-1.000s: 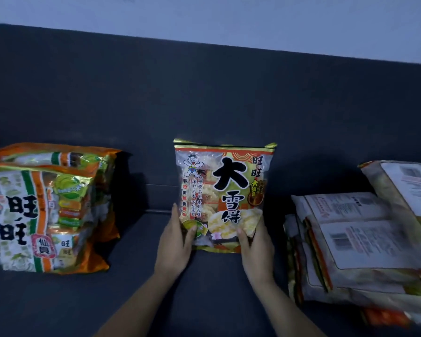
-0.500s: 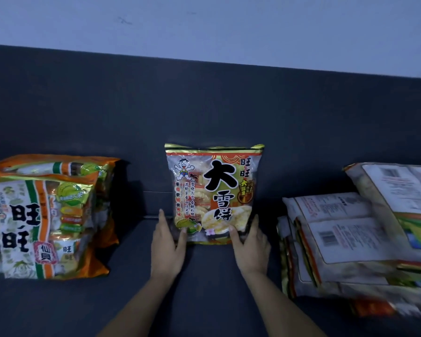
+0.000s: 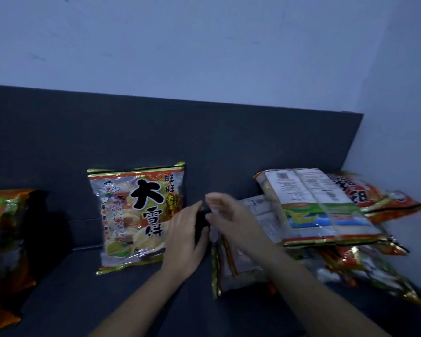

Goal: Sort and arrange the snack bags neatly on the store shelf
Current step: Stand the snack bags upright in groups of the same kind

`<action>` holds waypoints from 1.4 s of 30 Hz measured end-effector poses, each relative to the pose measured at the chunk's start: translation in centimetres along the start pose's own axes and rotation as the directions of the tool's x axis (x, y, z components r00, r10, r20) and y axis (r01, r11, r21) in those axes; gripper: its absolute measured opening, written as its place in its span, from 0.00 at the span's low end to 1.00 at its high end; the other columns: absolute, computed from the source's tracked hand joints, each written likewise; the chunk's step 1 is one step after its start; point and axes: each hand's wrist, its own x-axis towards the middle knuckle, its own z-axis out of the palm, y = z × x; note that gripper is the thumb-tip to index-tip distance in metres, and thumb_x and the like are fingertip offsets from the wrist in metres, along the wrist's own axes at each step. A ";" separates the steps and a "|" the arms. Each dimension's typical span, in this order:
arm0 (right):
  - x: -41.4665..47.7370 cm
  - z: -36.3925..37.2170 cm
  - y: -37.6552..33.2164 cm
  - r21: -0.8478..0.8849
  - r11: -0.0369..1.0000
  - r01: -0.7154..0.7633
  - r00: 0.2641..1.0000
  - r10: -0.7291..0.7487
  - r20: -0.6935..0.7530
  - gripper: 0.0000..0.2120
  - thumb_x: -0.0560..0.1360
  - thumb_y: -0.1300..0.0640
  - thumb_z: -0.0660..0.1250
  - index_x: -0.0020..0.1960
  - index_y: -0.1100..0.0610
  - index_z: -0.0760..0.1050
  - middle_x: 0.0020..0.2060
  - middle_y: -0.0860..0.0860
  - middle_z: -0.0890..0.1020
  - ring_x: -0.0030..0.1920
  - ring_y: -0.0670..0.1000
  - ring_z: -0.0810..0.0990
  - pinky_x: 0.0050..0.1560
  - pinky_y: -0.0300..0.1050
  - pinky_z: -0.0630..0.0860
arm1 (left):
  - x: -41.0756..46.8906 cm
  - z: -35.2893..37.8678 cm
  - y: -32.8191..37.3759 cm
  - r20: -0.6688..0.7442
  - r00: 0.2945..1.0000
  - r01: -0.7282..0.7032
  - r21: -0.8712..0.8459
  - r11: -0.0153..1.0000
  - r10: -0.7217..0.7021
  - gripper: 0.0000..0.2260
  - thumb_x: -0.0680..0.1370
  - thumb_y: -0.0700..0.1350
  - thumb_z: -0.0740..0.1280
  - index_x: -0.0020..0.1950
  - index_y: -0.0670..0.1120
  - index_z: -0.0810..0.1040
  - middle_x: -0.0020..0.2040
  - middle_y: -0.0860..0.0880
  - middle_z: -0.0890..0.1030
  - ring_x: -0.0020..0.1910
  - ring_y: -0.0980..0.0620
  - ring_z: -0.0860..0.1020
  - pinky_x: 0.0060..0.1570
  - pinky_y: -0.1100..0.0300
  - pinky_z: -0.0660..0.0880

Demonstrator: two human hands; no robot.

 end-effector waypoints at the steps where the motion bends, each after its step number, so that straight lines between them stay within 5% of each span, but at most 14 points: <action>1: 0.0 -2.7 0.0 -0.126 0.991 0.038 0.995 -0.050 -0.088 0.14 0.75 0.63 0.65 0.60 0.53 0.75 0.54 0.44 0.78 0.58 0.42 0.76 0.59 0.35 0.70 | 1.0 1.0 1.4 0.066 0.997 -0.046 -0.003 0.999 0.046 0.23 0.75 0.50 0.60 0.70 0.46 0.67 0.60 0.49 0.75 0.60 0.49 0.72 0.59 0.61 0.63; 3: -0.4 -8.2 0.6 -0.379 0.925 0.012 0.965 -0.110 -0.239 0.12 0.75 0.63 0.65 0.57 0.56 0.77 0.51 0.46 0.78 0.54 0.44 0.76 0.55 0.34 0.68 | 2.7 3.3 3.7 0.166 0.980 -0.113 0.002 0.994 0.112 0.27 0.74 0.53 0.60 0.72 0.46 0.66 0.61 0.49 0.76 0.61 0.48 0.72 0.60 0.62 0.58; 6: -1.9 -15.6 3.9 -0.560 0.788 -0.256 0.909 -0.001 -0.417 0.13 0.75 0.62 0.64 0.58 0.60 0.77 0.56 0.53 0.79 0.58 0.53 0.76 0.56 0.43 0.69 | 4.4 6.6 6.2 0.288 0.947 -0.174 0.083 0.981 0.143 0.30 0.75 0.51 0.62 0.76 0.47 0.57 0.68 0.48 0.71 0.67 0.48 0.68 0.65 0.61 0.53; 11: -4.2 -21.1 9.6 -0.444 0.695 -0.565 0.780 0.276 -0.561 0.18 0.78 0.48 0.61 0.61 0.60 0.74 0.59 0.59 0.78 0.58 0.59 0.76 0.52 0.47 0.70 | 7.5 10.6 8.3 0.384 0.920 -0.165 0.200 0.966 0.077 0.28 0.75 0.45 0.62 0.74 0.46 0.57 0.61 0.44 0.76 0.58 0.43 0.74 0.52 0.53 0.69; 13: -4.3 -21.0 10.3 -0.370 0.718 -0.589 0.779 0.383 -0.497 0.20 0.79 0.47 0.59 0.66 0.58 0.69 0.62 0.58 0.76 0.60 0.57 0.74 0.48 0.43 0.66 | 8.2 12.0 7.8 0.373 0.927 -0.105 0.156 0.982 0.039 0.31 0.75 0.42 0.62 0.76 0.44 0.54 0.68 0.41 0.69 0.64 0.42 0.71 0.57 0.50 0.70; 16: -3.9 -20.7 10.7 -0.286 0.807 -0.517 0.804 0.343 -0.486 0.22 0.79 0.48 0.60 0.69 0.56 0.66 0.61 0.55 0.76 0.54 0.52 0.74 0.46 0.42 0.64 | 9.0 13.7 6.0 0.290 0.950 -0.157 0.136 0.978 0.113 0.32 0.74 0.40 0.65 0.76 0.43 0.57 0.76 0.41 0.57 0.73 0.43 0.60 0.67 0.46 0.65; 21: -3.1 -21.3 9.0 -0.060 0.950 -0.306 0.819 0.231 -0.526 0.16 0.77 0.42 0.60 0.53 0.52 0.78 0.48 0.49 0.81 0.49 0.48 0.78 0.43 0.41 0.70 | 10.5 11.3 7.1 0.023 0.972 -0.223 -0.239 0.945 0.235 0.17 0.74 0.47 0.63 0.61 0.42 0.76 0.62 0.45 0.77 0.64 0.49 0.71 0.64 0.52 0.67; 24: -1.9 -21.8 6.0 0.229 0.957 -0.179 0.793 0.278 -0.542 0.25 0.75 0.34 0.54 0.50 0.52 0.79 0.45 0.50 0.82 0.45 0.48 0.80 0.45 0.44 0.74 | 11.9 7.7 8.4 0.005 0.995 -0.078 -0.551 0.831 0.097 0.15 0.72 0.42 0.69 0.58 0.50 0.75 0.55 0.54 0.78 0.57 0.55 0.76 0.56 0.57 0.73; 29: 1.2 -19.6 3.3 0.471 0.880 0.057 0.880 0.179 -0.440 0.34 0.73 0.33 0.56 0.67 0.57 0.70 0.54 0.55 0.80 0.53 0.54 0.80 0.52 0.49 0.77 | 13.9 0.1 10.2 -0.075 0.986 0.041 -0.761 0.647 -0.152 0.13 0.74 0.36 0.70 0.56 0.44 0.75 0.49 0.52 0.81 0.48 0.59 0.79 0.48 0.64 0.75; 31: 2.4 -16.9 2.6 0.503 0.864 0.039 0.941 0.137 -0.309 0.35 0.69 0.41 0.66 0.71 0.56 0.64 0.59 0.53 0.75 0.61 0.52 0.74 0.54 0.47 0.75 | 13.7 -2.9 10.5 -0.125 0.962 0.047 -0.800 0.598 -0.243 0.10 0.75 0.37 0.68 0.54 0.46 0.76 0.48 0.53 0.82 0.46 0.60 0.80 0.44 0.65 0.76; 33: 3.2 -13.3 3.0 0.520 0.854 0.006 0.988 0.075 -0.135 0.49 0.59 0.48 0.80 0.73 0.51 0.58 0.66 0.50 0.72 0.64 0.44 0.72 0.51 0.38 0.75 | 12.8 -5.5 10.2 -0.139 0.935 0.074 -0.823 0.563 -0.327 0.08 0.76 0.40 0.68 0.54 0.44 0.77 0.48 0.50 0.83 0.44 0.58 0.81 0.40 0.65 0.76; 36: 2.2 -6.2 3.6 0.383 0.924 -0.004 0.999 0.021 -0.041 0.35 0.65 0.53 0.76 0.66 0.44 0.63 0.59 0.44 0.77 0.52 0.36 0.79 0.43 0.33 0.77 | 10.4 -8.7 8.6 -0.153 0.875 0.143 -0.825 0.547 -0.459 0.10 0.75 0.45 0.68 0.55 0.43 0.78 0.47 0.47 0.84 0.43 0.54 0.82 0.40 0.60 0.79; 39: 2.0 -0.3 5.1 0.450 0.892 -0.042 0.998 0.059 -0.024 0.31 0.62 0.53 0.79 0.61 0.46 0.70 0.56 0.46 0.80 0.53 0.44 0.81 0.45 0.40 0.80 | 7.1 -11.3 5.9 -0.132 0.849 0.284 -0.703 0.652 -0.512 0.13 0.74 0.52 0.68 0.56 0.47 0.77 0.50 0.48 0.84 0.48 0.49 0.83 0.48 0.52 0.79; 42: 1.9 3.9 5.4 0.524 0.845 -0.104 0.994 0.104 0.028 0.28 0.62 0.53 0.80 0.58 0.47 0.72 0.54 0.49 0.82 0.50 0.44 0.82 0.43 0.42 0.81 | 3.1 -13.6 2.5 0.010 0.815 0.442 -0.657 0.610 -0.580 0.23 0.68 0.52 0.73 0.61 0.52 0.72 0.53 0.49 0.83 0.49 0.51 0.83 0.49 0.51 0.79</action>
